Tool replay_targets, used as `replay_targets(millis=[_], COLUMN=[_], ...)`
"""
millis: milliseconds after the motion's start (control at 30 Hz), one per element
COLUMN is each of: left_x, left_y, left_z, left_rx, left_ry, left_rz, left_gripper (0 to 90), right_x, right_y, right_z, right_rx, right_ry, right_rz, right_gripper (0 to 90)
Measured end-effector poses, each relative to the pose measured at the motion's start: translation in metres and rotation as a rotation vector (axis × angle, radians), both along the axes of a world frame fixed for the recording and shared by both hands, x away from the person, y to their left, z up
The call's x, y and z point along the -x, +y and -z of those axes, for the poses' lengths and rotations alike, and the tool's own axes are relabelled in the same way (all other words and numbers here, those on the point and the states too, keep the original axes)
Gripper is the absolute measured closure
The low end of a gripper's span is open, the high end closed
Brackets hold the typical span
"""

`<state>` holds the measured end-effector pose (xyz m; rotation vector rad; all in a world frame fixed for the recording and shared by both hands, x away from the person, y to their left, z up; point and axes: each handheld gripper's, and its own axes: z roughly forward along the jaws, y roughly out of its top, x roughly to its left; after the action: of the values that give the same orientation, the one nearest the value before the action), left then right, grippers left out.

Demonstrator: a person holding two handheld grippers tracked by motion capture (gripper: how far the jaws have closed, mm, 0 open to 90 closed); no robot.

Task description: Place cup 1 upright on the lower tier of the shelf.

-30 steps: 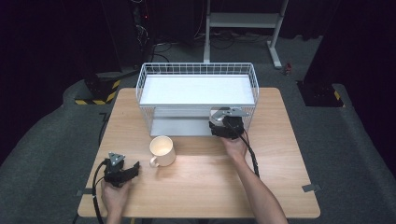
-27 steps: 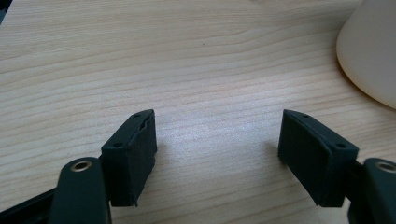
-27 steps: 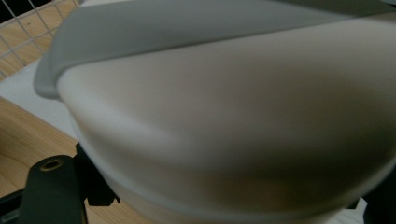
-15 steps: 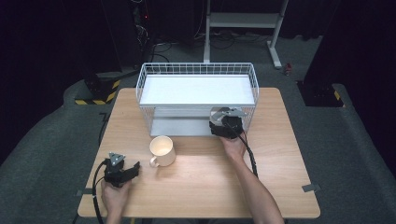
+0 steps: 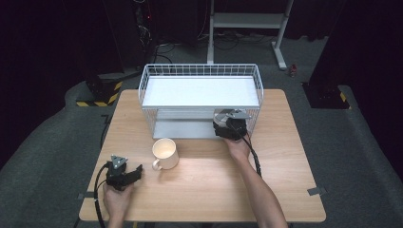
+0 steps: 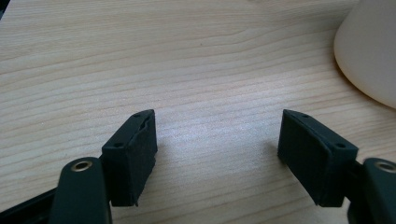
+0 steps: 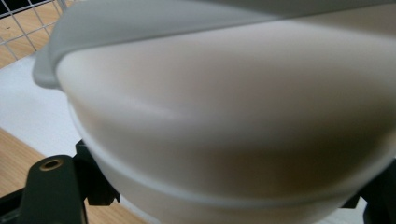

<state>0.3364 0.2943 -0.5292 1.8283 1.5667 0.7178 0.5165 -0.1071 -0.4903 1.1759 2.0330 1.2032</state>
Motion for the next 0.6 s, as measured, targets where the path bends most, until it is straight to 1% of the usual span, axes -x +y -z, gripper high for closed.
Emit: replay_targets(millis=[200, 233, 267, 367, 467, 500, 533, 567, 600], left_x=[0.000, 0.000, 0.000, 0.000, 0.000, 0.000, 0.000, 0.001, 0.001], left_y=[0.000, 0.000, 0.000, 0.000, 0.000, 0.000, -0.001, 0.000, 0.000], left_z=[0.000, 0.000, 0.000, 0.000, 0.000, 0.000, 0.000, 0.000, 0.000], left_rx=[0.001, 0.001, 0.001, 0.001, 0.001, 0.001, 0.001, 0.001, 0.001], left_ry=[0.001, 0.003, 0.005, 0.005, 0.005, 0.005, 0.005, 0.005, 0.005], left_rz=[-0.001, 0.000, 0.000, 0.000, 0.000, 0.000, 0.001, 0.001, 0.001], left_gripper=[28.7, 28.8, 28.8, 28.7, 28.8, 28.7, 28.8, 28.8, 28.8], right_x=[-0.001, -0.003, -0.007, -0.010, -0.012, -0.013, -0.014, -0.015, -0.015], right_y=[0.000, -0.001, 0.001, 0.002, 0.002, 0.002, 0.002, 0.002, 0.002], right_z=[0.001, 0.001, -0.002, -0.002, 0.001, 0.001, 0.003, 0.004, 0.004], right_rx=[-0.007, 0.001, 0.016, 0.023, -0.003, 0.002, -0.006, -0.017, -0.017], right_ry=[0.003, -0.007, 0.010, 0.006, -0.005, -0.014, -0.024, -0.025, -0.025], right_rz=[0.002, -0.005, -0.011, -0.004, 0.000, -0.002, -0.003, -0.001, -0.001], right_gripper=[18.9, 18.9, 18.9, 18.9, 18.8, 18.8, 18.8, 18.8, 18.8])
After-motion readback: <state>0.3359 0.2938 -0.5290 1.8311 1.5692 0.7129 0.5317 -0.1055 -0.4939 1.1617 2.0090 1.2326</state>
